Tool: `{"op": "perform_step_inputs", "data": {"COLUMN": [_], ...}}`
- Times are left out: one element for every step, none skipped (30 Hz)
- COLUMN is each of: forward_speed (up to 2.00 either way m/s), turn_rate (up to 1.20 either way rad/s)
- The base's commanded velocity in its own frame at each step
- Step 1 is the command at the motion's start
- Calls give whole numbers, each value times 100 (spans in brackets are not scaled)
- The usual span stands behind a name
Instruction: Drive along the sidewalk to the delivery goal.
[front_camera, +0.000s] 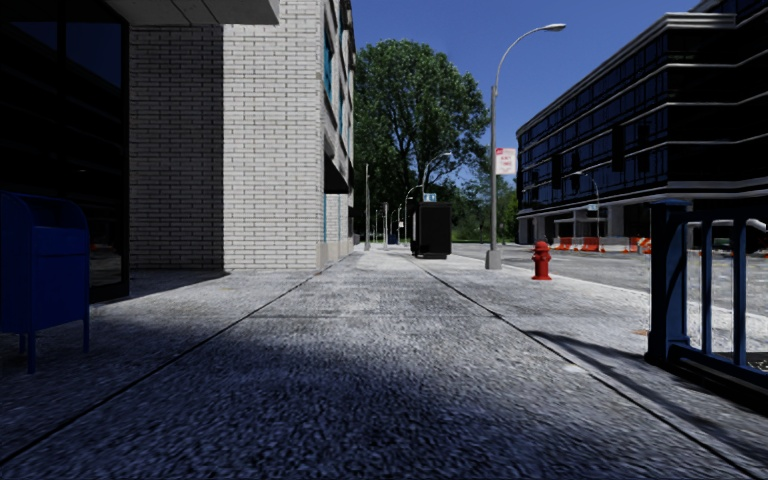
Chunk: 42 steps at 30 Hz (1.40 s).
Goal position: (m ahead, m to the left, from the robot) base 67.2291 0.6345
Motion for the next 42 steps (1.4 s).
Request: {"op": "perform_step_inputs", "data": {"forward_speed": [200,200,200,200,200,200,200,200,200,200,200,200,200,200,200,200,200,200,200,200,200,200,200,200,200,200,200,200,200,200,200,200,200,200,200,200,200,200,200,200,200,200], "turn_rate": [0,0,0,0,0,0,0,0,0,0,0,0,0,0,0,0,0,0,0,0,0,0,0,0,0,0,0,0,0,0,0,0,0,0,0,0,0,0,0,0,0,0]}}
